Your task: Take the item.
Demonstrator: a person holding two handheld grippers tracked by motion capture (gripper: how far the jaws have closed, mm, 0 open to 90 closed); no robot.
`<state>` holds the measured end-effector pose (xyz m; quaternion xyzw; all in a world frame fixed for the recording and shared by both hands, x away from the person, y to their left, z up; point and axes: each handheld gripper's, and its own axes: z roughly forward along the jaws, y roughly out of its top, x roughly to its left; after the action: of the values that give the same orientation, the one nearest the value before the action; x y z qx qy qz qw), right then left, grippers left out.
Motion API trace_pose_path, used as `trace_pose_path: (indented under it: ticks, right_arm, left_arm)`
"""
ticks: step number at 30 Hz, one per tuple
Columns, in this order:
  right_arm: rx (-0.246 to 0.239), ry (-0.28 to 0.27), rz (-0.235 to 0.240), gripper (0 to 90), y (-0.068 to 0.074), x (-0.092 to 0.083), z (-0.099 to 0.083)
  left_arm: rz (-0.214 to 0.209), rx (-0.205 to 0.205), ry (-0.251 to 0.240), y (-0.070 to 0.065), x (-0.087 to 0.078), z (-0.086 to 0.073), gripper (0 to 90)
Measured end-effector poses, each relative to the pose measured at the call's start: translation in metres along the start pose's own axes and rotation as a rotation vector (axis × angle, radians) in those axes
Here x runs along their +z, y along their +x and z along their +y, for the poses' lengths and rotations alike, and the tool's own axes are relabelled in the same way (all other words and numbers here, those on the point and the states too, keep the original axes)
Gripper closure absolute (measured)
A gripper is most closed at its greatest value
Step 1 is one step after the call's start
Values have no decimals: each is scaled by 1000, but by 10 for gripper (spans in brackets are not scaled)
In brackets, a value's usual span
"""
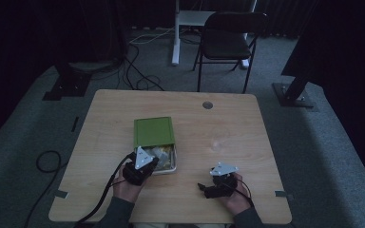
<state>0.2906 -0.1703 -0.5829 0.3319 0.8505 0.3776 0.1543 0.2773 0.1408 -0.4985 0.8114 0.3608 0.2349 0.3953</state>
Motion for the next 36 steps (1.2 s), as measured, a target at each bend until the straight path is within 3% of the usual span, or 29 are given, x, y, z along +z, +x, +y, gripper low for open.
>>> trace_pose_path:
  ticks: [17, 36]
  right_arm:
    - [-15, 0, 10, 140, -3, 0, 0]
    - [-11, 2, 10, 139, -21, -6, -5]
  left_arm:
    - [-42, 42, -56, -8, -27, 11, 900]
    - [-138, 101, -75, -21, -41, 27, 900]
